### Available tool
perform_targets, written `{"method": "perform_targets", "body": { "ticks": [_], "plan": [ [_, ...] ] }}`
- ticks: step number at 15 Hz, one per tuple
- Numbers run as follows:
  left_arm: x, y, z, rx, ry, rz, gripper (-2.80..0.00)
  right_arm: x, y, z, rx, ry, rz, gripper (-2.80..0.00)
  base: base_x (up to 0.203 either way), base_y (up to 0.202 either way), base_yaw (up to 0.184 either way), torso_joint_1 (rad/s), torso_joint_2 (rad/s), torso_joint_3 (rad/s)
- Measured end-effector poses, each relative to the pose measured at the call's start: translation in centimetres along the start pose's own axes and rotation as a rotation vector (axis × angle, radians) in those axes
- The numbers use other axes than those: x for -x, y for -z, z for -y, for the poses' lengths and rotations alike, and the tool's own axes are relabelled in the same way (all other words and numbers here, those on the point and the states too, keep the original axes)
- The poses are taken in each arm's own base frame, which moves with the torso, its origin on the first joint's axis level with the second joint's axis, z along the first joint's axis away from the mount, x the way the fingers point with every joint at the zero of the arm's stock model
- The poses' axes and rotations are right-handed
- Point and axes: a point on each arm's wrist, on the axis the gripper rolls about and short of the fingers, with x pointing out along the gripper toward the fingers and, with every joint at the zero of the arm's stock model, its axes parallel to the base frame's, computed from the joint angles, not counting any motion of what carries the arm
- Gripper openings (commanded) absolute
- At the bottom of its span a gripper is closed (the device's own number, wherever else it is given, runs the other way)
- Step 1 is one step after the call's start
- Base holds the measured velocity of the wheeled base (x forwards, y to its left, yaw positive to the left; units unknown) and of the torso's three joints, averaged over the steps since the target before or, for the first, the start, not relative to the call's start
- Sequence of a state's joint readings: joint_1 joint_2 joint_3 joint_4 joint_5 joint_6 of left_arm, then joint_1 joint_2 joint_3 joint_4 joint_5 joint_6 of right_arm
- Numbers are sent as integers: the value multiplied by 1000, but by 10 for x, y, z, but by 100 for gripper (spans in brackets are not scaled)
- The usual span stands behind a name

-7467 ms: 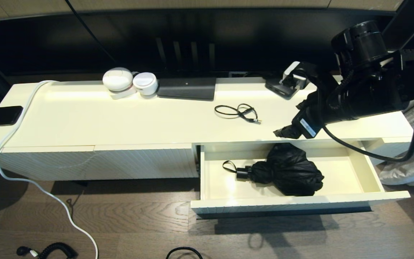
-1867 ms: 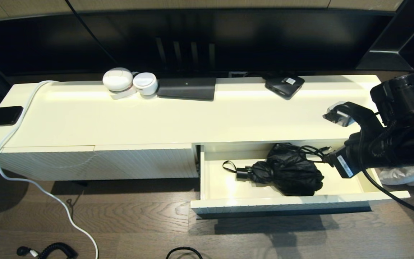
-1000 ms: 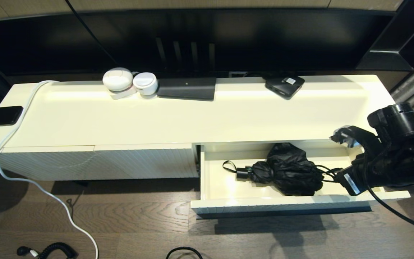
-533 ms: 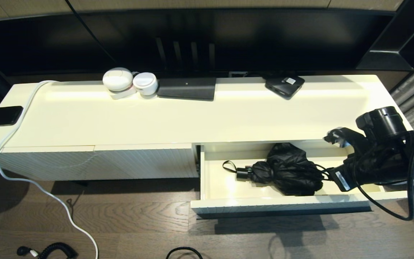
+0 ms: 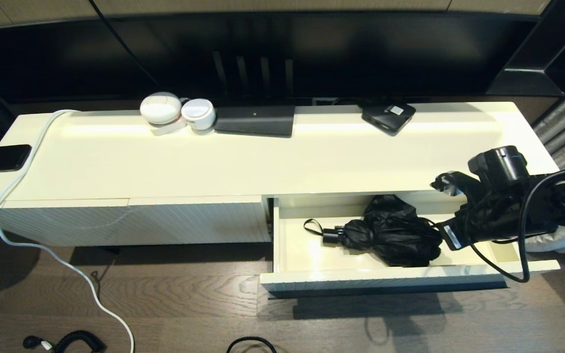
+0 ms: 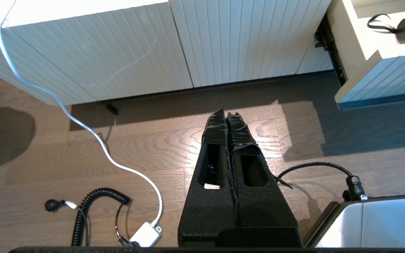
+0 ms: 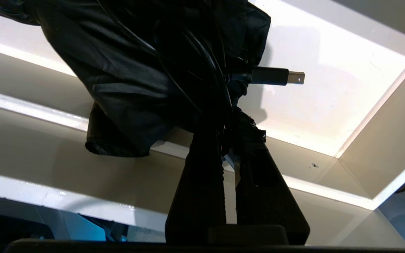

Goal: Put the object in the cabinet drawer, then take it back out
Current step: Put the data cable in the drawer

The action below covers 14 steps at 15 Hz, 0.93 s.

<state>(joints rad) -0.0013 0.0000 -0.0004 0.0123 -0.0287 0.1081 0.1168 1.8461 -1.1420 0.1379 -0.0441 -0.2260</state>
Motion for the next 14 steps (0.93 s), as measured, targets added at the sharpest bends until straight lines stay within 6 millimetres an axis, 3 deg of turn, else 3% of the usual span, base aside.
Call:
{"method": "perform_targets", "body": {
  "ticks": [4, 14],
  "plan": [
    [0, 0, 0, 0, 1, 0, -280, -10, -8, -1, -18, -3, 8, -280, 0, 0, 0, 0, 0, 0],
    [0, 0, 0, 0, 1, 0, -280, -10, -19, -13, 7, -17, 43, -280, 0, 0, 0, 0, 0, 0]
  ]
}}
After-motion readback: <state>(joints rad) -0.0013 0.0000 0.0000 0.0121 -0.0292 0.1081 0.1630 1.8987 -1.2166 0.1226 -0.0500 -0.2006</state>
